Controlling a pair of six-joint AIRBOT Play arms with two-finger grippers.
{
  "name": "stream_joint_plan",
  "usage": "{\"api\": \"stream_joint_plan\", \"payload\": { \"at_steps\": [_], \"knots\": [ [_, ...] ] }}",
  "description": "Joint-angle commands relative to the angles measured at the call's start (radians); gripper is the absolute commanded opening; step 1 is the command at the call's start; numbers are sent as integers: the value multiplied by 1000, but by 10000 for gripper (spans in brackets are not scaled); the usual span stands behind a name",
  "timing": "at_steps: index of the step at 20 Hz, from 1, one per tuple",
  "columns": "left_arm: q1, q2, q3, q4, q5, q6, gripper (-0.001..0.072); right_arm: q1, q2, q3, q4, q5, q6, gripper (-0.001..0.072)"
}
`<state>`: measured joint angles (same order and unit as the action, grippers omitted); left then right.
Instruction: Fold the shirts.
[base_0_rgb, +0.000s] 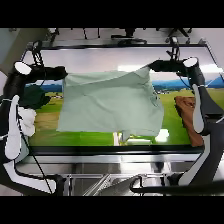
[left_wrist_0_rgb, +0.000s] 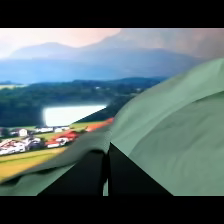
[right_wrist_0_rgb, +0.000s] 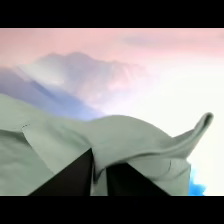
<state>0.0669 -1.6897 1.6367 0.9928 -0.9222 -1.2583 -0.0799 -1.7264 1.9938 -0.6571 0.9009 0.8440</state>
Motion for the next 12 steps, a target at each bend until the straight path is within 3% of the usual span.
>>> {"api": "stream_joint_plan", "payload": {
  "at_steps": [1, 2, 3, 7, 9, 12],
  "knots": [
    [14, -109, -1, 7, -20, 2, 325, 2, -65, 1, -26, 49, 64, 254],
    [16, -119, 2, 8, -44, 2, 660, -9, -54, 1, -42, 87, 100, 254],
    [23, -125, 20, 10, -82, 2, 706, -28, -33, 1, -75, 130, 154, 253],
    [112, -119, 188, 11, -364, -11, 706, -150, 84, 1, -223, 355, 329, 254],
    [166, -119, 233, 11, -531, -36, 705, -211, 127, -21, -231, 510, 359, 254],
    [228, -116, 178, 11, -681, -44, 705, -261, 200, -169, -230, 609, 377, 253]
  ]
}}
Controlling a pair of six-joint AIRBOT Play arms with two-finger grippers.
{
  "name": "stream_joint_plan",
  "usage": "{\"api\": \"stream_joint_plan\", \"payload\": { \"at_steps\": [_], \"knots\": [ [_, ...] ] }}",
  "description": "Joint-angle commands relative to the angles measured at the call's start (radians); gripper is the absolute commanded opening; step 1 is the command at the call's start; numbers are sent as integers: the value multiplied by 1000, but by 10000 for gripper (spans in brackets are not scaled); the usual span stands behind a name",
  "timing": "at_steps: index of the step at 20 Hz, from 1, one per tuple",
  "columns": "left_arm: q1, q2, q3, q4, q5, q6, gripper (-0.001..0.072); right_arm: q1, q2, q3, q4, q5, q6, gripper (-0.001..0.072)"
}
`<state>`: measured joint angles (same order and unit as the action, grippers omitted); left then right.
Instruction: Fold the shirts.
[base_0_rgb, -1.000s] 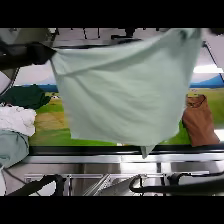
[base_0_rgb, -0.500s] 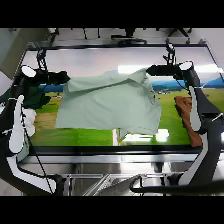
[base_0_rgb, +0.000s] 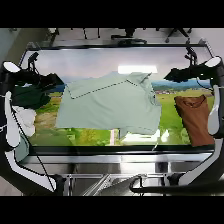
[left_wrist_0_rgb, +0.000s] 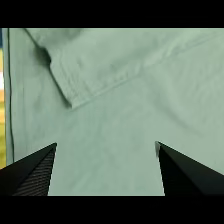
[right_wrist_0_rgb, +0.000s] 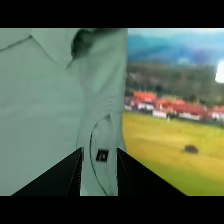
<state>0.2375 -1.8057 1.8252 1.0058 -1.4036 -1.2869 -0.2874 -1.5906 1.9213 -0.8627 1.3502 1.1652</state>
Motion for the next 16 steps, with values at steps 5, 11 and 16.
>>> {"api": "stream_joint_plan", "payload": {
  "at_steps": [5, 11, 16],
  "knots": [
    [142, 31, -286, 0, -200, 5, 705, -82, 318, -597, -116, 77, 78, 250],
    [185, 33, -467, 98, -49, 9, 705, -99, 557, -1003, -124, -92, 122, 400],
    [137, -4, -484, 92, 16, 11, 705, -84, 548, -1112, -103, -117, 114, 400]
  ]
}}
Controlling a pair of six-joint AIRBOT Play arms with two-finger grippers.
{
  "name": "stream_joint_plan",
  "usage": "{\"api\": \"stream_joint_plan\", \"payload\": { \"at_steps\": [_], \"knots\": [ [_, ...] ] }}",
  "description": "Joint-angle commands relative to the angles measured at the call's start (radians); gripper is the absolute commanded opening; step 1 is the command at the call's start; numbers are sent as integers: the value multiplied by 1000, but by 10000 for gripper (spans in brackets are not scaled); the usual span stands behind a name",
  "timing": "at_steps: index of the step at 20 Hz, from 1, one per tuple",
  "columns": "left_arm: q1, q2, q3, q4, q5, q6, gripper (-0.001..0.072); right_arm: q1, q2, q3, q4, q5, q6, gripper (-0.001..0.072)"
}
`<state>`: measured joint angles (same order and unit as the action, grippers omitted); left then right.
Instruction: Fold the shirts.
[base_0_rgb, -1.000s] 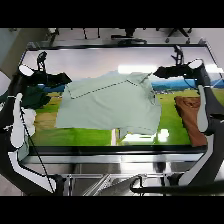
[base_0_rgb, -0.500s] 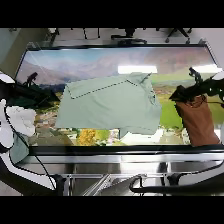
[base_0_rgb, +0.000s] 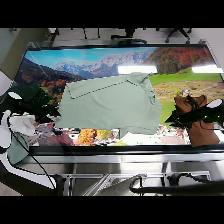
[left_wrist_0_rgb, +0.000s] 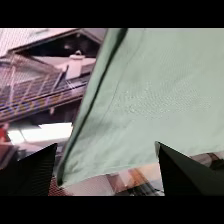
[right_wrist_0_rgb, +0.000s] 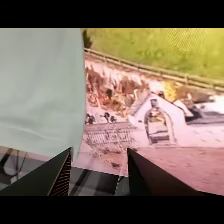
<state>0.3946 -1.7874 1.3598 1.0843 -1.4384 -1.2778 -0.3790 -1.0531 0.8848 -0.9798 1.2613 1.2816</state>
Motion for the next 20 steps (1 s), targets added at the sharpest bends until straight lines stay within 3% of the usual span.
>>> {"api": "stream_joint_plan", "payload": {
  "at_steps": [1, 2, 5, 7, 10, 11, 13, 14, 17, 20],
  "knots": [
    [-35, -32, -19, 14, 52, 2, 701, 16, 7, -88, 24, -32, -12, 400],
    [-48, -40, -19, 13, 52, 3, 576, 29, -3, -94, 28, -39, -13, 400],
    [-92, -43, -11, 13, 58, 40, 37, 77, -52, -97, 34, -64, -13, 401],
    [-114, -43, 20, 14, 52, 47, 12, 117, -102, -97, 53, -96, -19, 401],
    [-142, -43, 76, 13, 43, 45, 12, 158, -172, -97, 168, -173, -117, 398],
    [-148, -43, 93, 13, 40, 38, 12, 158, -190, -96, 233, -186, -163, 339],
    [-161, -43, 139, -41, -6, 40, 11, 156, -200, -87, 361, -176, -268, 96],
    [-170, -34, 174, -94, -42, 53, 10, 156, -190, -62, 415, -141, -320, 21],
    [-178, 67, 304, -264, -108, 69, 9, 156, -44, 103, 473, -56, -351, 18],
    [-166, 263, 456, -420, -128, 81, 9, 120, 183, 358, 468, -84, -363, 18]
  ]
}}
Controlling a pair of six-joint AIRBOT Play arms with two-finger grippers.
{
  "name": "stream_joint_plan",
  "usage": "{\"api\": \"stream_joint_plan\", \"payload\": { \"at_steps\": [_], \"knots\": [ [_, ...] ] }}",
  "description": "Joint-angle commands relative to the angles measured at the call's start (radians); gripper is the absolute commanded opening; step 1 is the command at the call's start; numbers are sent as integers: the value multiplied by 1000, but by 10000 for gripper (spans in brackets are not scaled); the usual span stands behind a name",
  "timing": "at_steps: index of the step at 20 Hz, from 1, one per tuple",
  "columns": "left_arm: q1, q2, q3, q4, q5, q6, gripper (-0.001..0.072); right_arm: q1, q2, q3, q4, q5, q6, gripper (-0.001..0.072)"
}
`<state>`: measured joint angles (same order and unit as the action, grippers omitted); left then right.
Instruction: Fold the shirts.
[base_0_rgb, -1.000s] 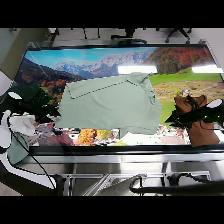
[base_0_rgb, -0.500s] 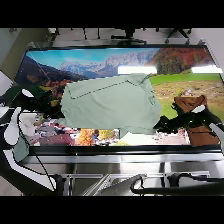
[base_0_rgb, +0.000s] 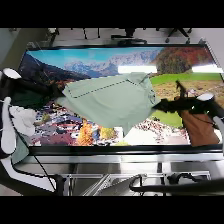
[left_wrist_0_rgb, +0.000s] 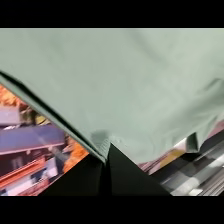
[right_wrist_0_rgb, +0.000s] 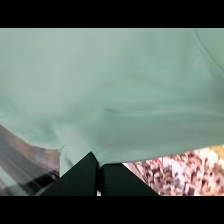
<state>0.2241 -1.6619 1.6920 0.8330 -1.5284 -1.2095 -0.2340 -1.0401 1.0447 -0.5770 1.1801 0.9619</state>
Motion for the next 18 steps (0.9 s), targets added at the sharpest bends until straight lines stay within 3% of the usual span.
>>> {"api": "stream_joint_plan", "payload": {
  "at_steps": [1, 6, 9, 13, 15, 18],
  "knots": [
    [21, 214, 182, -213, -25, 12, 9, -50, 235, 290, 65, -29, -49, 18],
    [137, 570, 385, -258, 175, -4, 9, -208, 470, 632, 38, -152, -80, 18],
    [314, 790, 302, -251, 304, -11, 9, -263, 523, 738, 12, -196, -80, 18],
    [556, 922, 109, -257, 251, -2, 9, -273, 482, 786, 13, -183, -80, 18],
    [509, 906, -16, -289, 243, 39, 9, -280, 403, 786, 40, -93, -82, 18],
    [272, 776, -142, -275, 242, 139, 9, -267, 210, 734, 163, 96, -142, 17]
  ]
}}
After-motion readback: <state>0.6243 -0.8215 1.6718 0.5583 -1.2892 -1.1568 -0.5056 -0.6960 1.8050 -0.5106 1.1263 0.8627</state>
